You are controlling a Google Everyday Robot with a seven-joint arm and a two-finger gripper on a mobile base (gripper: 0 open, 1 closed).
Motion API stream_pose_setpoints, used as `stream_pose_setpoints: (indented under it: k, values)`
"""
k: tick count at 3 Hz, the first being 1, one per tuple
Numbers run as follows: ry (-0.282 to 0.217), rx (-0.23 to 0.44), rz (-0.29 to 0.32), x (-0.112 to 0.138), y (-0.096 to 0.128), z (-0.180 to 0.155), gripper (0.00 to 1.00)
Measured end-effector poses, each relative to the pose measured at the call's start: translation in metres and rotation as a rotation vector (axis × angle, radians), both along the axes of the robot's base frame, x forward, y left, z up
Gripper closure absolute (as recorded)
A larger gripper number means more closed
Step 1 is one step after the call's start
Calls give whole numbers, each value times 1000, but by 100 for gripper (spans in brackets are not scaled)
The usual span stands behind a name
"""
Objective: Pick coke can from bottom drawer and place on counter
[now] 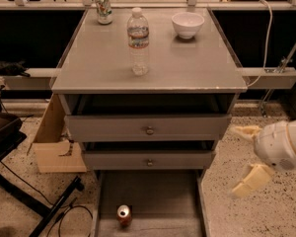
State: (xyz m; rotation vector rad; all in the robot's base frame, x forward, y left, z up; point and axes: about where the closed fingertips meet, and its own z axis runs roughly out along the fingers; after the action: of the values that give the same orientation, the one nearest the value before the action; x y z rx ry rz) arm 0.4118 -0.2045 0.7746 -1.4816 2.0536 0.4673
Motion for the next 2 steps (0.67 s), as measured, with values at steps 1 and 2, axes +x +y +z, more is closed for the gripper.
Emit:
stream_pose_setpoints:
  k: [1,2]
  values:
    - [-93,235,-39,23,15,-44,0]
    - [-178,403,-35,41,32,-78,0]
